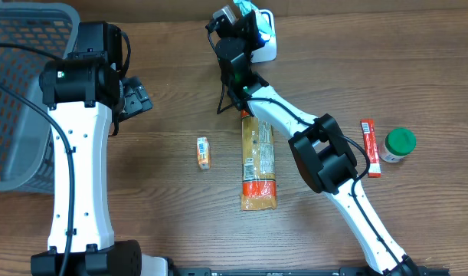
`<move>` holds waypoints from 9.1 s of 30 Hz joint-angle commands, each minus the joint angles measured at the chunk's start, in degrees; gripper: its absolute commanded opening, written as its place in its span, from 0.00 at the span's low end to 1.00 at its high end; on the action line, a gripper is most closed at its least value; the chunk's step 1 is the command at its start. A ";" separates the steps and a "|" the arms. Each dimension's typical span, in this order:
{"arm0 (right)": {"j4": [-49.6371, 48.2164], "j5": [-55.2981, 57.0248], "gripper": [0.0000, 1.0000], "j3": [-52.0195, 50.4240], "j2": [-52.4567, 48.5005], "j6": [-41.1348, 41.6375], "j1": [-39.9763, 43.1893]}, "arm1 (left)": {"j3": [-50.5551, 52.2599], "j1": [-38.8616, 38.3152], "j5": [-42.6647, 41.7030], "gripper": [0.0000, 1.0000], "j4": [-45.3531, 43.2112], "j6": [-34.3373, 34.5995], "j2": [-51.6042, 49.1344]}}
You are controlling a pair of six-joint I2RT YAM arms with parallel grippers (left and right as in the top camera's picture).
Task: Scan the item barcode
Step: 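Hold the green bag in front of the white scanner's face, then move the green bag right and set it down near the red packet, then move the right gripper to the spaghetti package and grasp it, then lift the spaghetti package and carry it to the white scanner, then hold the spaghetti package against the white scanner's face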
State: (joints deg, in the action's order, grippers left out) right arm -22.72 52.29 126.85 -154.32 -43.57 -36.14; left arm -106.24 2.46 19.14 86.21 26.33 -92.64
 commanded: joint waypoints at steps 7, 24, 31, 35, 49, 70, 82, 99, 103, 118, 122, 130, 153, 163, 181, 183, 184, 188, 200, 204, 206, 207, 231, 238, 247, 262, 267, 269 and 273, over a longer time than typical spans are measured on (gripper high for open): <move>-2.91 3.06 0.03 1.40 2.08 -3.41 -0.37 | -0.26 0.15 0.70 1.00 0.09 -1.05 -0.35; 52.87 7.15 0.03 1.38 22.38 19.98 -1.79 | -0.26 0.15 0.70 1.00 0.09 -1.05 -0.35; 88.02 -10.03 0.04 1.38 28.61 49.81 0.09 | -0.26 0.15 0.70 1.00 0.09 -1.05 -0.35; 108.52 -25.57 0.04 1.22 28.81 52.39 2.62 | -0.26 0.15 0.70 0.99 0.09 -1.05 -0.37; 114.18 -38.86 0.04 -18.38 28.61 53.83 14.56 | -0.26 0.15 0.70 1.00 0.09 -1.05 -0.37; 101.94 -36.52 0.75 -28.28 28.61 55.58 19.67 | -0.26 0.15 0.70 1.00 0.09 -1.05 -0.35; 102.79 -34.69 0.75 -25.83 29.40 58.05 19.67 | -0.26 0.15 0.70 1.00 0.09 -1.05 -0.35; 100.10 -46.64 0.79 -25.62 36.46 59.80 13.53 | -0.26 0.15 0.70 0.99 0.09 -1.05 -0.35; 97.00 -55.47 0.83 -25.64 36.46 59.76 11.02 | -0.26 0.15 0.70 0.99 0.09 -1.05 -0.37; 89.46 -62.82 1.00 -25.68 36.44 64.85 6.08 | -0.26 0.15 0.70 1.00 0.09 -1.05 -0.37; 88.21 -63.17 0.99 -27.45 36.39 64.85 5.42 | -0.26 0.15 0.70 1.00 0.09 -1.05 -0.37; 79.30 -64.48 0.98 -35.69 36.22 66.38 4.59 | -0.26 0.15 0.70 1.00 0.09 -1.05 -0.35; 63.91 -72.39 0.55 -48.83 35.89 71.14 4.59 | -0.26 0.15 0.70 1.00 0.09 -1.05 -0.35; 63.52 -78.60 0.17 -48.72 40.46 63.91 6.01 | -0.26 0.15 0.70 1.00 0.09 -1.05 -0.37; 67.58 -76.81 0.04 -47.63 54.55 51.08 8.20 | -0.26 0.15 0.70 1.00 0.09 -1.05 -0.35; 67.65 -75.91 0.04 -47.58 55.52 48.85 8.24 | -0.26 0.15 0.70 1.00 0.09 -1.05 -0.35; 67.63 -74.40 0.04 -47.58 56.22 47.98 8.24 | -0.26 0.15 0.70 0.99 0.09 -1.05 -0.37; 68.87 -67.43 0.04 -47.08 59.82 41.70 8.15 | -0.26 0.15 0.70 1.00 0.09 -1.05 -0.35; 78.49 -49.86 0.04 -35.91 61.53 19.17 7.43 | -0.26 0.15 0.70 1.00 0.09 -1.05 -0.35; 76.83 -38.42 0.03 -32.96 61.51 14.51 5.44 | -0.26 0.15 0.70 0.99 0.09 -1.05 -0.35; 76.26 -35.52 0.03 -30.97 61.07 12.96 5.03 | -0.26 0.15 0.70 1.00 0.09 -1.05 -0.35; 76.28 -35.06 0.03 -29.40 60.70 11.80 5.03 | -0.26 0.15 0.70 1.00 0.09 -1.05 -0.35; 54.88 -18.99 0.03 -7.19 29.94 -9.62 1.40 | -0.26 0.15 0.70 1.00 0.09 -1.05 -0.37; 31.50 -15.04 0.03 -7.19 22.29 -22.18 0.00 | -0.26 0.15 0.70 1.00 0.09 -1.05 -0.37; 11.82 -16.61 0.03 -7.19 16.90 -27.43 -0.20 | -0.26 0.15 0.70 1.00 0.09 -1.05 -0.37; 0.28 -15.54 0.03 -7.19 8.22 -34.27 -0.83 | -0.26 0.15 0.70 1.00 0.09 -1.05 -0.35; -3.10 -15.50 0.03 -7.19 8.04 -34.32 -0.94 | -0.26 0.15 0.70 1.00 0.09 -1.05 -0.35; -4.55 -15.50 0.04 -7.19 8.04 -34.77 -0.92 | -0.26 0.15 0.70 1.00 0.09 -1.05 -0.35; -4.39 -15.19 0.03 -7.19 8.04 -34.95 -0.92 | -0.26 0.15 0.70 1.00 0.09 -1.05 -0.35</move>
State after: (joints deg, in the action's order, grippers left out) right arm -25.50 35.64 117.60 -149.67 -78.24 -36.64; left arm -106.21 2.46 19.14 86.21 26.33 -92.66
